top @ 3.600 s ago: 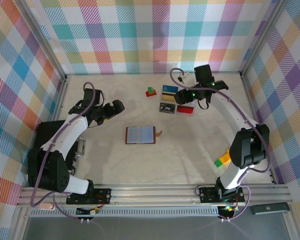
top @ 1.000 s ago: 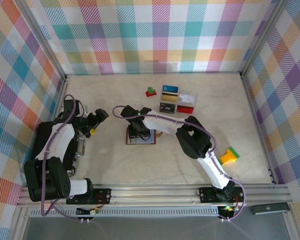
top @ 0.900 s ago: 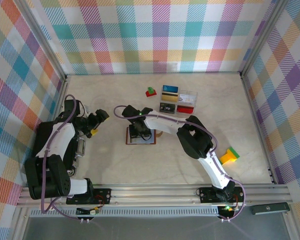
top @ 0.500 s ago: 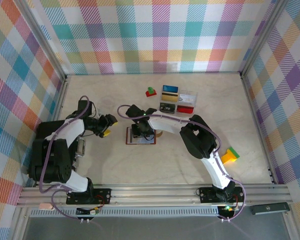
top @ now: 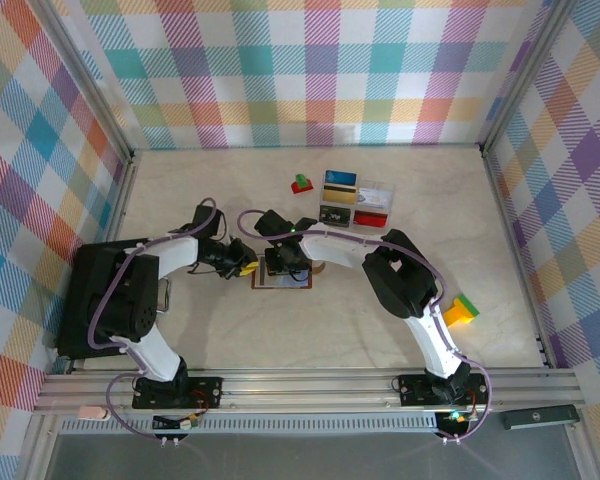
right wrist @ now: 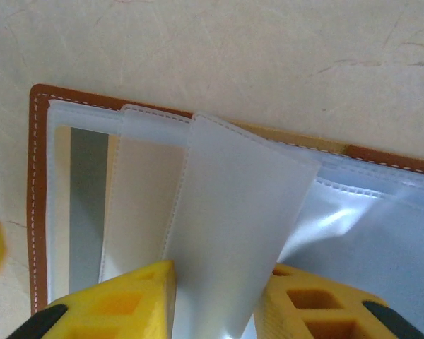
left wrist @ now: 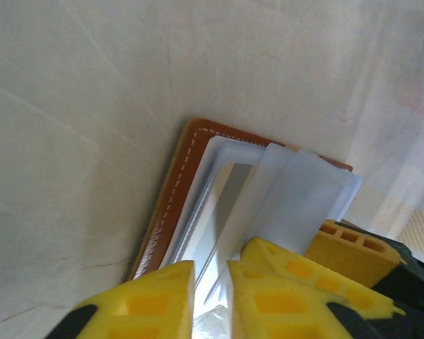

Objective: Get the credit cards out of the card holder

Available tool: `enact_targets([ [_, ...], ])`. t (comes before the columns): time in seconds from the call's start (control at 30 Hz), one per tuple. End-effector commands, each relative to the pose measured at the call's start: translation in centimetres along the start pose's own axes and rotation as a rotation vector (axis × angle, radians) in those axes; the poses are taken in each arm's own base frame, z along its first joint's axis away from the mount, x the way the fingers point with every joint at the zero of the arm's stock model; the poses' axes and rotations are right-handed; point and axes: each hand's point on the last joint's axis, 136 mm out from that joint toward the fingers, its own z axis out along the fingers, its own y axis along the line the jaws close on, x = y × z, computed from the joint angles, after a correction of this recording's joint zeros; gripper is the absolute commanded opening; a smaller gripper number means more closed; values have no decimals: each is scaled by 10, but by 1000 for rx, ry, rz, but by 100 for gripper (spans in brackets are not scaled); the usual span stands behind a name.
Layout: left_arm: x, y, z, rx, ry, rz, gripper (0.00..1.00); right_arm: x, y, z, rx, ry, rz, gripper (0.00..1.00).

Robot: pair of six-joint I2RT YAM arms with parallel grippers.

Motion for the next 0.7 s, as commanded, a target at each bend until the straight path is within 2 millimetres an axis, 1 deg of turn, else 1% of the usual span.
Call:
enact_targets([
  [0.0, -1, -11, 8, 28, 16, 18, 13, 13, -16, 12, 43, 45, 16, 31],
  [0.17, 3, -5, 18, 2, 49, 11, 9, 12, -20, 9, 50, 37, 16, 31],
  [0.27, 7, 10, 22, -57, 67, -8, 8, 9, -20, 5, 54, 25, 10, 31],
  [0.4, 9, 23, 22, -123, 67, -6, 8, 4, -23, -2, 75, 4, 4, 33],
  [0.53, 11, 30, 21, -156, 71, -4, 8, -6, -33, -17, 139, -56, 8, 36],
  [0.67, 13, 32, 23, -162, 80, -4, 8, -15, -51, -35, 210, -118, 43, 40],
])
